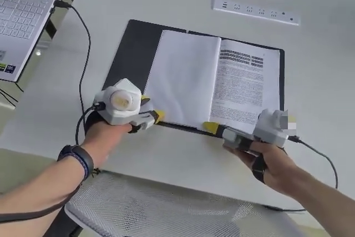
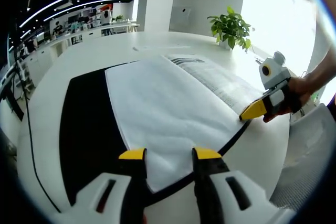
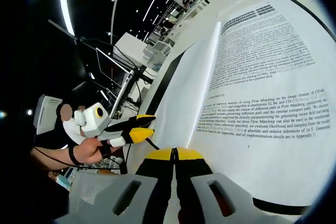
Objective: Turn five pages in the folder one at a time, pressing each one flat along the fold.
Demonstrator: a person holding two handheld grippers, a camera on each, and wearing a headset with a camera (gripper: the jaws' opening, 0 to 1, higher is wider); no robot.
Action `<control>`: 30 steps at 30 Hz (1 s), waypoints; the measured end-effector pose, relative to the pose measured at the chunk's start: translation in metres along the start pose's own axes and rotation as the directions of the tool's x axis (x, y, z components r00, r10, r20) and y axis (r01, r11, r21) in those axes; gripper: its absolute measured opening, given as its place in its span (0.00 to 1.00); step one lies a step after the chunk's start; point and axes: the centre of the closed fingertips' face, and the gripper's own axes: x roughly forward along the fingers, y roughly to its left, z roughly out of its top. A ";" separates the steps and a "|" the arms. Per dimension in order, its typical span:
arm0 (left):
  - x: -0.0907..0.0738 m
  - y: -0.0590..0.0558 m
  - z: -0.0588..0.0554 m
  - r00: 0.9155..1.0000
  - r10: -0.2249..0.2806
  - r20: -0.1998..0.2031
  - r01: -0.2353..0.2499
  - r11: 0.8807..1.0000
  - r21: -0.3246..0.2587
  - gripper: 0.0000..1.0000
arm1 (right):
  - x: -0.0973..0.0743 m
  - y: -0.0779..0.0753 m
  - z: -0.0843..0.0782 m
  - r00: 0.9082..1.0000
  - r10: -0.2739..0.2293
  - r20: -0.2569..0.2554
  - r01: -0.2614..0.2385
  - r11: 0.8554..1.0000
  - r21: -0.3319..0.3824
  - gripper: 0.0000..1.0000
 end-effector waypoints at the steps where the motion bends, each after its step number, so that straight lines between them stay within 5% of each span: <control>1: 0.000 0.000 0.000 1.000 0.001 0.002 -0.001 1.000 0.001 0.33 | -0.001 -0.001 -0.001 1.000 -0.002 0.000 0.002 1.000 0.000 0.00; 12: -0.001 -0.004 0.000 1.000 -0.021 -0.005 0.021 1.000 -0.003 0.38 | -0.002 -0.016 -0.002 0.999 -0.039 -0.004 0.039 0.999 0.014 0.00; 22: -0.001 -0.009 0.000 0.998 -0.055 -0.034 0.055 0.998 -0.007 0.44 | -0.009 -0.010 -0.004 0.999 -0.053 0.009 0.053 0.999 0.001 0.02; 30: -0.011 -0.022 0.020 0.998 -0.067 -0.016 0.067 0.998 -0.002 0.53 | -0.042 -0.013 0.019 0.992 -0.115 0.051 0.121 0.983 -0.138 0.15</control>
